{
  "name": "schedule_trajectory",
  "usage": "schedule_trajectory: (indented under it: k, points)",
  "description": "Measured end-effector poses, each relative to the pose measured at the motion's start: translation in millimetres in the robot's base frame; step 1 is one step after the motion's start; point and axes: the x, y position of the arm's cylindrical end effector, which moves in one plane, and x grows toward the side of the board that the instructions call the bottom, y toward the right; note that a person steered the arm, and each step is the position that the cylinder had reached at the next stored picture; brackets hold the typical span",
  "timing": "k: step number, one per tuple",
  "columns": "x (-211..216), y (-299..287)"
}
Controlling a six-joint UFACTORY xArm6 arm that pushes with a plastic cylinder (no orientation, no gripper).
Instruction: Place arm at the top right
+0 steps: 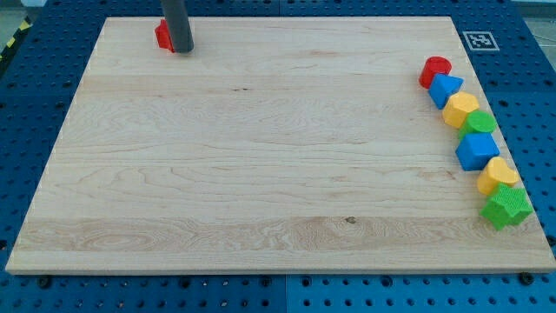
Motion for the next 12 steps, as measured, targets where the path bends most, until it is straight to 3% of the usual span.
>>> schedule_trajectory:
  k: [2, 10, 12]
  points:
    - [24.7, 77.0]
    - [28.0, 172.1]
    - [6.1, 190.9]
